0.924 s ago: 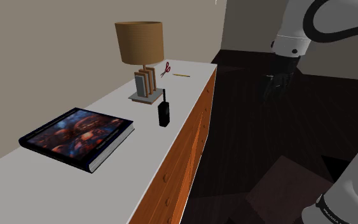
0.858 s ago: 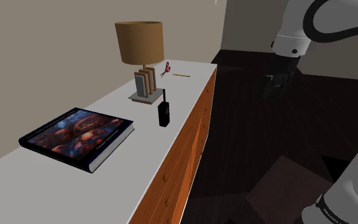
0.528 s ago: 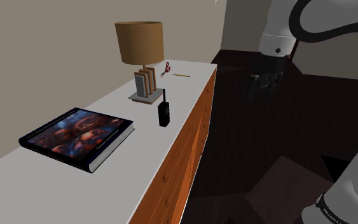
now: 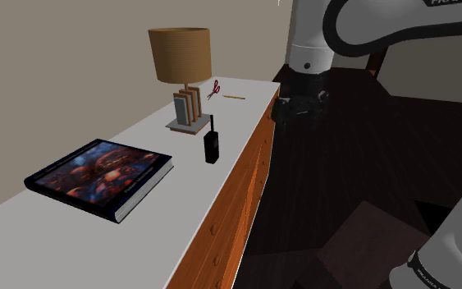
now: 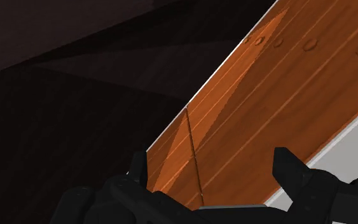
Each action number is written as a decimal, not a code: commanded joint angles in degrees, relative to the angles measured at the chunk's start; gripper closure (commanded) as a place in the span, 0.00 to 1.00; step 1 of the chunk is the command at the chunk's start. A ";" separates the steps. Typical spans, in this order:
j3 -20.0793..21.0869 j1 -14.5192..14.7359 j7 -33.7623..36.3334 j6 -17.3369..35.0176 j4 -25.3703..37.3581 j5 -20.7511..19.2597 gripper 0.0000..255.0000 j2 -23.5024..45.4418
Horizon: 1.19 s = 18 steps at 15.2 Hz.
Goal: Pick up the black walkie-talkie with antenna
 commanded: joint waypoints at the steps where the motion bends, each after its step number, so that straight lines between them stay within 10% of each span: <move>1: 2.85 -0.36 5.01 0.09 4.26 -0.84 0.00 4.48; 10: 12.62 0.90 26.98 -4.07 27.82 -11.63 0.00 27.80; 18: 12.95 11.79 40.57 -14.73 56.82 -24.46 0.00 51.34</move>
